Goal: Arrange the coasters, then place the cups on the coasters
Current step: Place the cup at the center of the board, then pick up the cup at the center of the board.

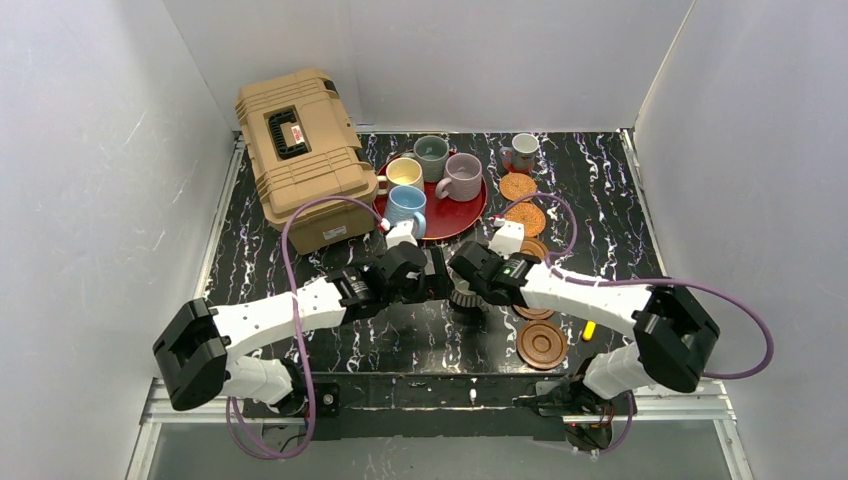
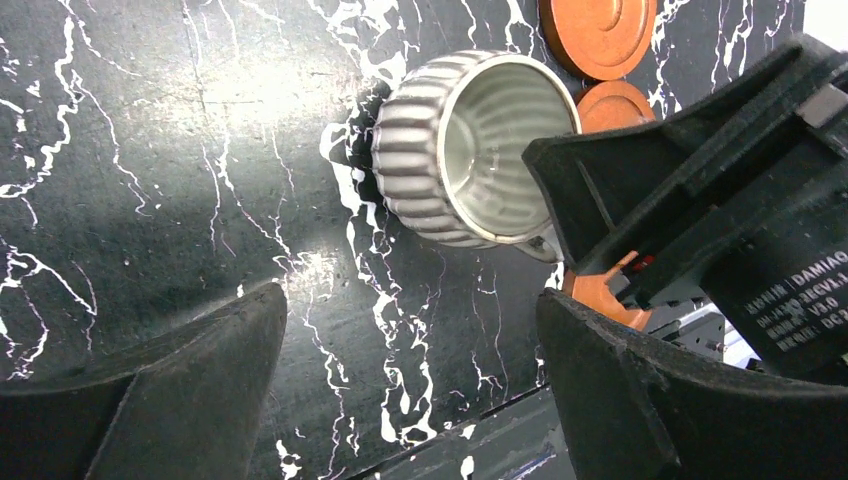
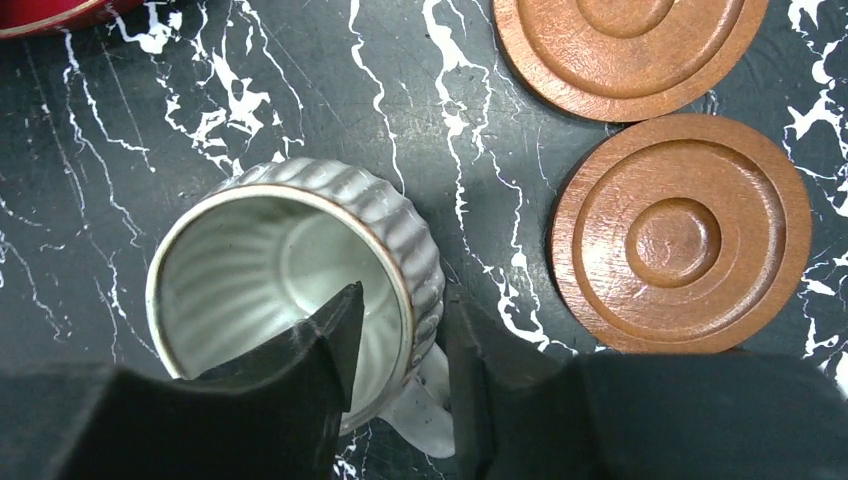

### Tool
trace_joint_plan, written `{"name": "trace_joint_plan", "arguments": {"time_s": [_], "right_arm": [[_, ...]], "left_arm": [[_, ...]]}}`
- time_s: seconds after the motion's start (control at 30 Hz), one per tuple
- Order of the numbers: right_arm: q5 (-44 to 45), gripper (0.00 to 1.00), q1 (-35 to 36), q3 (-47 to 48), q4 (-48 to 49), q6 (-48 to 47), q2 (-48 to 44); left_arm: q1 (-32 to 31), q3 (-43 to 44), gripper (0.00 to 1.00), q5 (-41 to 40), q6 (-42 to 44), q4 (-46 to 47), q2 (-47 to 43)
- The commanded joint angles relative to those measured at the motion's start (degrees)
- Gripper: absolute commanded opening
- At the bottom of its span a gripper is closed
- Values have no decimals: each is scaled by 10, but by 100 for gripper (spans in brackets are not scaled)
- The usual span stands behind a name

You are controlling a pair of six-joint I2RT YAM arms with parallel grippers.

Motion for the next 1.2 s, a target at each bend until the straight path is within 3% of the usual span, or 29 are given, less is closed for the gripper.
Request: {"name": "trace_joint_plan", "arguments": {"time_s": [0.0, 0.13, 0.27, 0.43, 0.57, 0.9, 1.17], "right_arm": [[7, 48, 4, -17, 21, -2, -50], [11, 57, 3, -27, 0, -16, -96], [-13, 56, -17, -69, 15, -46, -171], [-99, 56, -117, -122, 14, -92, -231], [-149, 56, -163, -139, 17, -136, -220], [-244, 51, -156, -153, 86, -193, -168], [-214, 49, -51, -142, 91, -159, -129]], "left_arm": [[19, 0, 94, 11, 31, -14, -27], [28, -2, 94, 22, 58, -35, -52], [47, 10, 95, 62, 103, -66, -65], [59, 38, 95, 88, 168, -121, -90], [72, 69, 96, 125, 218, -152, -102], [100, 96, 96, 132, 335, -196, -131], [117, 92, 96, 123, 375, -185, -139]]}}
